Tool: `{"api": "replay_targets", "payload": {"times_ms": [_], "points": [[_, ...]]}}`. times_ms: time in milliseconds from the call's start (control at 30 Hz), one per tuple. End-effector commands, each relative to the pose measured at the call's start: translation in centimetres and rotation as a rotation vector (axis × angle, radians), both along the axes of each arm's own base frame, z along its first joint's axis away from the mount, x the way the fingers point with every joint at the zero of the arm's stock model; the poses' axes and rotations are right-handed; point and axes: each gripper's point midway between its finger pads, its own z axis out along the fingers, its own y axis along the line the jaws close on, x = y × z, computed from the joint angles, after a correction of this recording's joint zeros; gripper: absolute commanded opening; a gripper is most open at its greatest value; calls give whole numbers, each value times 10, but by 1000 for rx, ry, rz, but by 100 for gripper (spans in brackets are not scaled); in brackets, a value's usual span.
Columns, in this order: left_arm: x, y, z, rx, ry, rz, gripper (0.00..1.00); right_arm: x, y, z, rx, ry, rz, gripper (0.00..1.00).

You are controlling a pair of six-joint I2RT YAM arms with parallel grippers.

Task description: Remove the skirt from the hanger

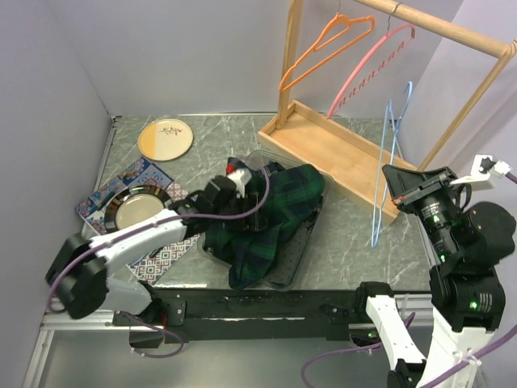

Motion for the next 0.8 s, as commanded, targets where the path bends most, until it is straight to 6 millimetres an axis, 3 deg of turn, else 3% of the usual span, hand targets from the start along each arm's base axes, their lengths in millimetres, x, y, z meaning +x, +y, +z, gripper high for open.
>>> {"api": "replay_targets", "payload": {"times_ms": [0,67,200,233,400,533,567,633,700,733,767], "points": [[18,14,106,-45,-215,65,92,4,6,13,-32,-18,42,0],[19,14,139,-77,-276,49,96,9,3,13,-36,-3,30,0],[17,18,153,-50,-297,25,99,24,4,3,-34,49,37,0],[17,17,153,-49,-309,14,98,28,2,2,-41,56,30,0],[29,19,113,63,-274,21,99,40,-19,14,-56,19,-87,0],[25,-10,117,-72,-275,-54,91,60,-37,17,-60,41,-185,0],[12,-23,119,-141,-240,-129,87,63,-42,18,-60,42,-211,0],[8,-37,127,-203,-217,-124,85,66,-55,23,-62,44,-284,0],[6,-50,120,-142,-219,-114,87,66,-61,28,-72,54,-318,0],[9,-57,132,-134,-240,-112,88,72,-61,25,-77,68,-316,0],[3,-64,117,-81,-206,-133,89,75,-61,24,-78,70,-316,0]]}}
